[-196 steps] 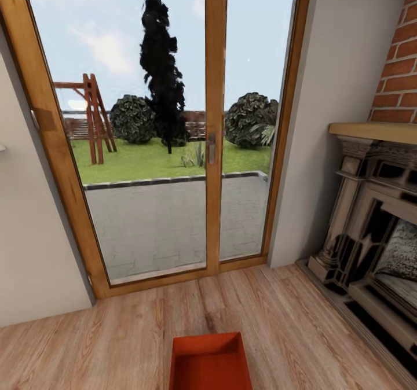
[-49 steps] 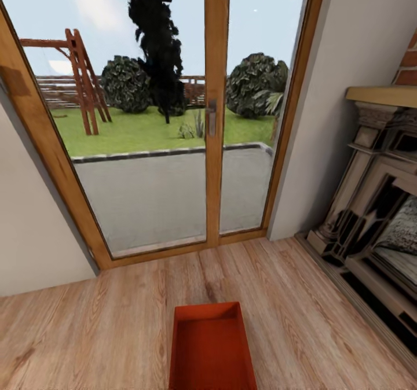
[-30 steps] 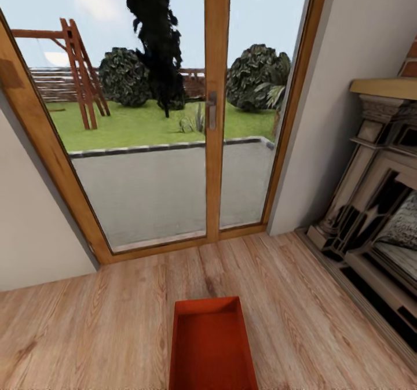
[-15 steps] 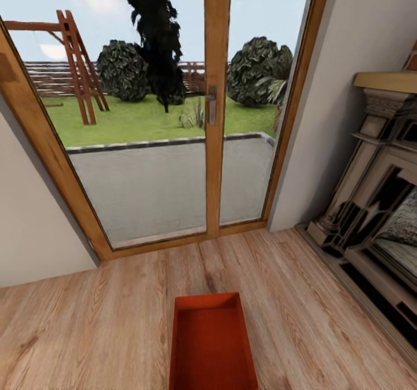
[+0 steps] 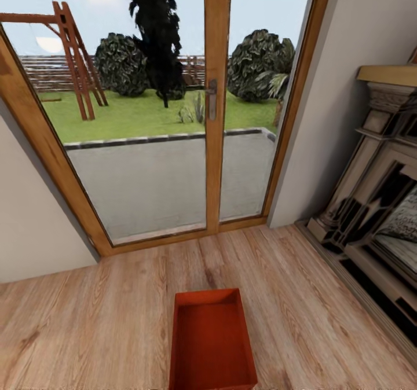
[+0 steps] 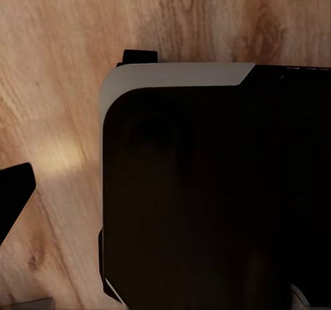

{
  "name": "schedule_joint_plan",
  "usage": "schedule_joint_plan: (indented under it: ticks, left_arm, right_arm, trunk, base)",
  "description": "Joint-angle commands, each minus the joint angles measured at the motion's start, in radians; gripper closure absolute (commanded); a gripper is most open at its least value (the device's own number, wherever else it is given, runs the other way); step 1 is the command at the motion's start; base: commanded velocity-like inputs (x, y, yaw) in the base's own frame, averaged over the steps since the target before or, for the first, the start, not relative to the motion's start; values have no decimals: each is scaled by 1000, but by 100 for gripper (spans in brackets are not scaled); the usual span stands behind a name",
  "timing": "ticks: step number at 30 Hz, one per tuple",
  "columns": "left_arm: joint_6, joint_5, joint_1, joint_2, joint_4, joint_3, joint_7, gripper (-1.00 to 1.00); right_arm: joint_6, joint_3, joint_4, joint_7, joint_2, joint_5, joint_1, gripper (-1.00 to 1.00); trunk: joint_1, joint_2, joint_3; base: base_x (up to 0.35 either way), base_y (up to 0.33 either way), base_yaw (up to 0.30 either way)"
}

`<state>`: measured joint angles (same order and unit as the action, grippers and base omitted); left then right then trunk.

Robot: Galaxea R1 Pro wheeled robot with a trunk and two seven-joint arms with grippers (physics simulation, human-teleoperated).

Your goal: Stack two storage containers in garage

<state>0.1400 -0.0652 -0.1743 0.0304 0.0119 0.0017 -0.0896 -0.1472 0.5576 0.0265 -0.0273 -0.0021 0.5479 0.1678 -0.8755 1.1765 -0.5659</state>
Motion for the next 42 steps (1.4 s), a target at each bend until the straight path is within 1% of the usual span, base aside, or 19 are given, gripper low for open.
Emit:
schedule_joint_plan:
  ticks: [1,42]
  left_arm:
    - [3,-7,-1,0,-1,0,-5,-100]
    - [3,-7,-1,0,-1,0,-5,-100]
  right_arm:
    - [-5,8,3,0,1,7,1,-100]
    - [-5,8,3,0,1,7,1,-100]
  trunk:
    - [0,0,-2]
    - [0,0,-68]
  base:
    - [0,0,0]
    - [0,0,0]
